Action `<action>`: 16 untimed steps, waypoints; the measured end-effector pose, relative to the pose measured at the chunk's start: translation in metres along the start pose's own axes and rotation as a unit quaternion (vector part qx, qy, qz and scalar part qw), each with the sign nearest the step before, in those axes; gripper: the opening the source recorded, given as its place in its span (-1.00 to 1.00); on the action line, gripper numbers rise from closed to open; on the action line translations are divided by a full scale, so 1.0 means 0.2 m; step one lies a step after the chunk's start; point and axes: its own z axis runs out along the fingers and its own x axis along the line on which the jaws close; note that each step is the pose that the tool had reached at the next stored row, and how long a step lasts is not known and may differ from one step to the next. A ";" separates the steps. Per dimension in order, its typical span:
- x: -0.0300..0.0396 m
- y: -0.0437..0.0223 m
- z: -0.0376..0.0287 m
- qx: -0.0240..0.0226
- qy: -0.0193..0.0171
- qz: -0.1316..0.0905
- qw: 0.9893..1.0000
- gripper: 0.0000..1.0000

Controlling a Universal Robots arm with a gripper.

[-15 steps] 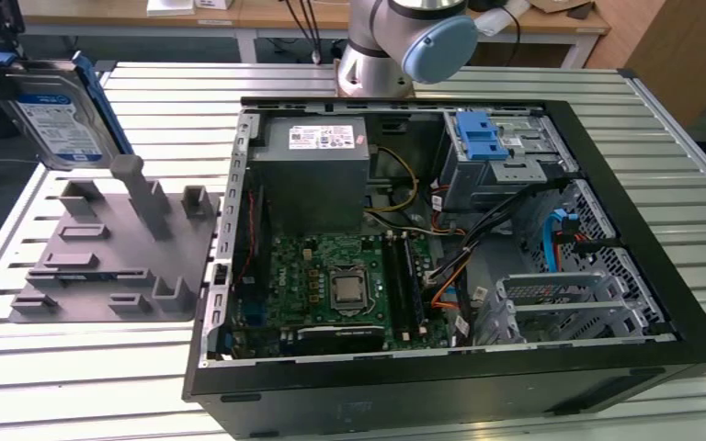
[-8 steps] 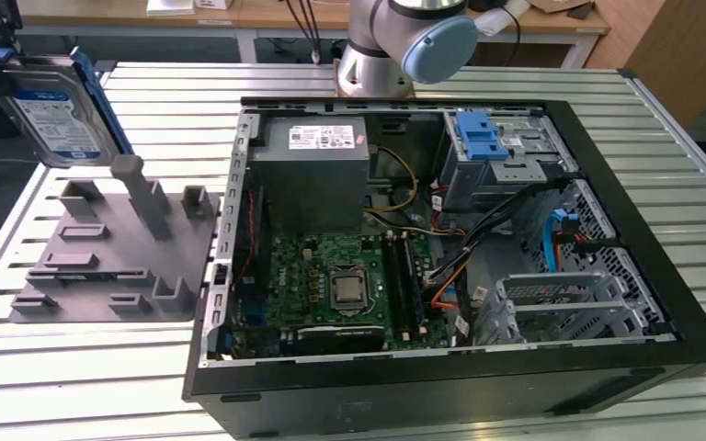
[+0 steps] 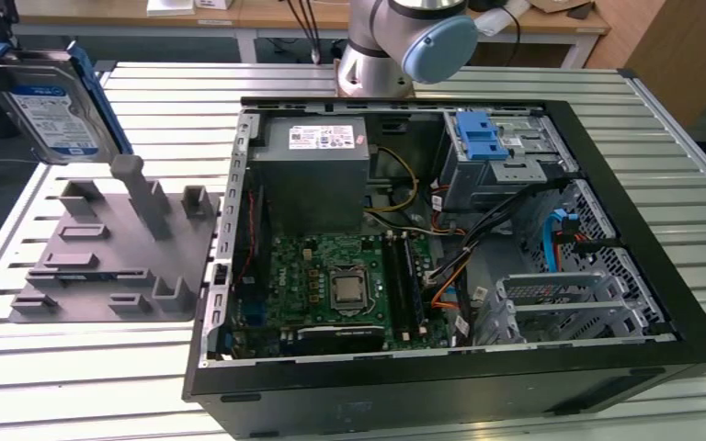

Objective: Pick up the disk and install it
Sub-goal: 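Pick up the disk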

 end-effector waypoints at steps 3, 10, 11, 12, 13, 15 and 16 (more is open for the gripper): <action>0.000 0.000 -0.011 0.000 0.000 0.000 1.000 -0.27; 0.000 0.000 -0.035 0.000 0.000 0.000 1.000 -0.27; 0.000 0.000 -0.038 0.000 0.000 0.000 1.000 -0.27; 0.000 0.000 -0.041 0.000 0.000 0.000 1.000 -0.27; 0.000 0.000 -0.045 0.000 0.000 0.000 1.000 -0.27; 0.000 0.001 -0.051 0.000 0.000 0.000 1.000 -0.27; 0.000 0.000 -0.054 0.000 0.000 0.000 1.000 -0.27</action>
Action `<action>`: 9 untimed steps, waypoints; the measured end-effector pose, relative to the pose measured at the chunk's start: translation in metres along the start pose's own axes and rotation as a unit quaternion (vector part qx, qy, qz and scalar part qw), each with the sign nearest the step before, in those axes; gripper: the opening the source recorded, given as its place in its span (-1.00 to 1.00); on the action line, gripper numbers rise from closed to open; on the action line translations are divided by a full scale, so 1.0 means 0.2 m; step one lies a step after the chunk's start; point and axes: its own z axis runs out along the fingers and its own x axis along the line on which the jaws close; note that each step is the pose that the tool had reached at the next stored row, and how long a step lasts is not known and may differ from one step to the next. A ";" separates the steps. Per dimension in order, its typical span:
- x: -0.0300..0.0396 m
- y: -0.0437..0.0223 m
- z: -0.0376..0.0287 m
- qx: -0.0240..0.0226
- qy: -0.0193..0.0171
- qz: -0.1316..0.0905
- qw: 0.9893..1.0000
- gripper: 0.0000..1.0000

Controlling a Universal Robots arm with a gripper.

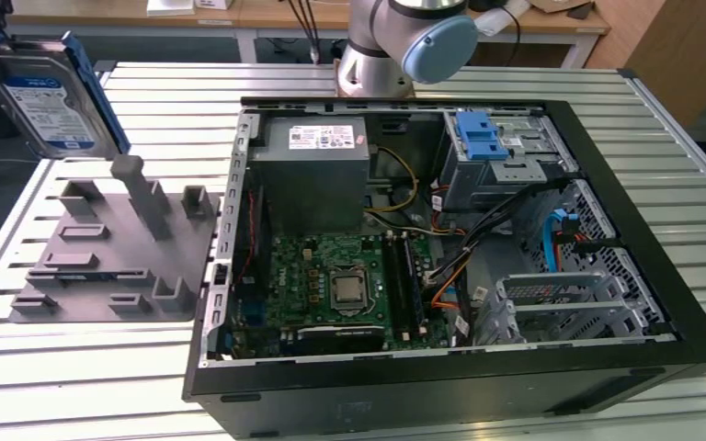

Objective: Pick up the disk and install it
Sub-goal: 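Pick up the disk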

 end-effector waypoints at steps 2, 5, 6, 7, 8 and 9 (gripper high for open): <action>0.000 0.000 -0.005 0.000 0.000 0.000 1.000 -0.27; 0.000 0.000 -0.013 0.000 0.000 0.000 1.000 -0.27; 0.000 0.000 -0.016 0.000 0.000 0.000 1.000 -0.27; 0.000 0.000 -0.019 0.000 0.000 0.000 1.000 -0.27; 0.000 0.000 -0.021 0.000 0.000 0.000 1.000 -0.27; 0.000 0.000 -0.024 0.000 0.000 0.000 1.000 -0.27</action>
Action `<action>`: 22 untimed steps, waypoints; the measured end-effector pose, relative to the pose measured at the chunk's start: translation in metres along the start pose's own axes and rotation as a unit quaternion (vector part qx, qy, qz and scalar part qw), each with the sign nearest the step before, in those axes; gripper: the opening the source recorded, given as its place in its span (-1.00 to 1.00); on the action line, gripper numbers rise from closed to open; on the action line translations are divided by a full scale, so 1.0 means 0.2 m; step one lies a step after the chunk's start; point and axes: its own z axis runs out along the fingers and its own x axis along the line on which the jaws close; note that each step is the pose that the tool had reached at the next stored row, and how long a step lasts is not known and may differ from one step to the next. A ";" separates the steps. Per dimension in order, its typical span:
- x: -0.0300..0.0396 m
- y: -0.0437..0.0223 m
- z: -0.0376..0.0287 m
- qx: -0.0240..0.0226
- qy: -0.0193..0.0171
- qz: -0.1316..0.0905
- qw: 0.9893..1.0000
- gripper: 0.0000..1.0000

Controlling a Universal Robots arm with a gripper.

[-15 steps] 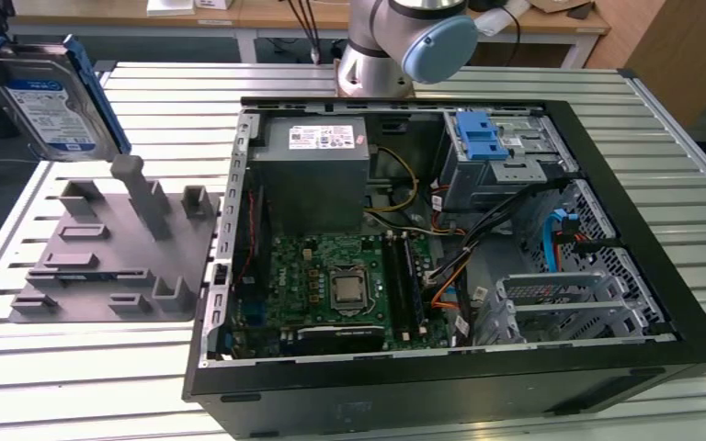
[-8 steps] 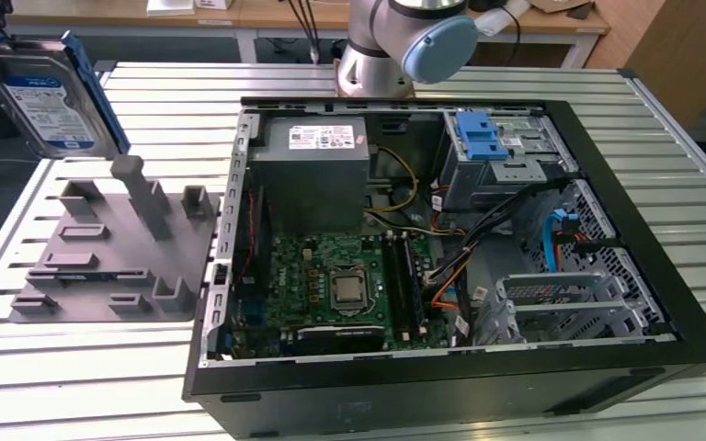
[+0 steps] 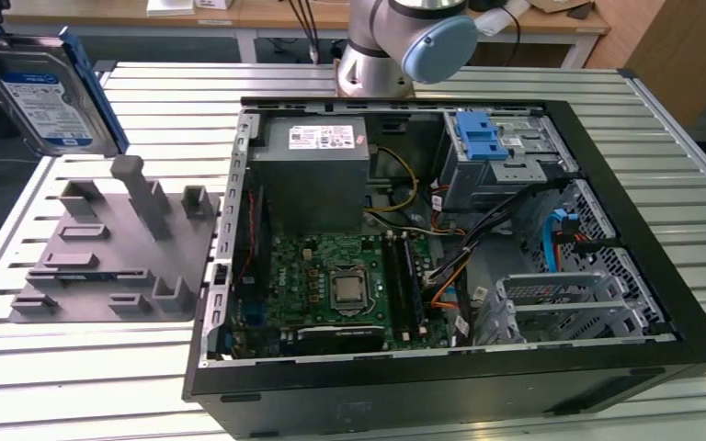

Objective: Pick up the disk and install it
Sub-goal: 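Pick up the disk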

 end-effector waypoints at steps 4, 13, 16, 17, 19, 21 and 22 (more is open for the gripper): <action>0.000 0.000 -0.011 0.000 0.000 0.000 1.000 -0.27; 0.000 0.000 -0.036 0.000 0.000 0.000 1.000 -0.27; 0.000 0.000 -0.045 0.000 0.000 0.000 1.000 -0.27; 0.000 0.000 -0.048 0.000 0.000 0.000 1.000 -0.27; 0.000 0.001 -0.052 0.000 0.000 0.000 1.000 -0.27; 0.000 0.001 -0.057 0.000 0.000 0.000 1.000 -0.27; 0.000 0.001 -0.059 0.000 0.000 0.000 1.000 -0.27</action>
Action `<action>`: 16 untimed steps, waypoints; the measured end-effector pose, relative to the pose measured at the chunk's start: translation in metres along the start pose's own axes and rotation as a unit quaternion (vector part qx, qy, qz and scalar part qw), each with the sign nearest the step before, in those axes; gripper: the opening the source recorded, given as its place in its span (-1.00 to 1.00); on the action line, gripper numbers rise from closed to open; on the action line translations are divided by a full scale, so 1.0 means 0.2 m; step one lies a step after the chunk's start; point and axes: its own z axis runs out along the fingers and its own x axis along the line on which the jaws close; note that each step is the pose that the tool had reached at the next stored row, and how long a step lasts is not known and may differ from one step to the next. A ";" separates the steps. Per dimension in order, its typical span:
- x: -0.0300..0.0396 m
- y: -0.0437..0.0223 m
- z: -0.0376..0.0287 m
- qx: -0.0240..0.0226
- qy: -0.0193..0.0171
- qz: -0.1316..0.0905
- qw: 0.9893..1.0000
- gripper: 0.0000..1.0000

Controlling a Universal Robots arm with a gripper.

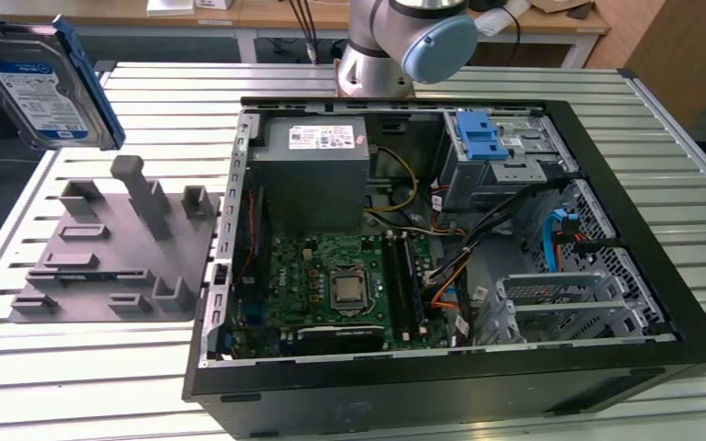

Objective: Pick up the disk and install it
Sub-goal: 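Pick up the disk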

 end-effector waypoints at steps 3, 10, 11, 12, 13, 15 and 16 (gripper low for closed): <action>0.000 0.000 -0.005 0.000 0.000 0.000 1.000 -0.27; 0.000 0.000 -0.018 0.000 0.000 0.000 1.000 -0.27; 0.000 0.000 -0.019 0.000 0.000 0.000 1.000 -0.27; 0.000 0.000 -0.020 0.000 0.000 0.000 1.000 -0.27; 0.000 0.000 -0.021 0.000 0.000 0.000 1.000 -0.27; 0.000 0.000 -0.023 0.000 0.000 0.000 1.000 -0.27; 0.000 0.000 -0.024 0.000 0.000 0.000 1.000 -0.27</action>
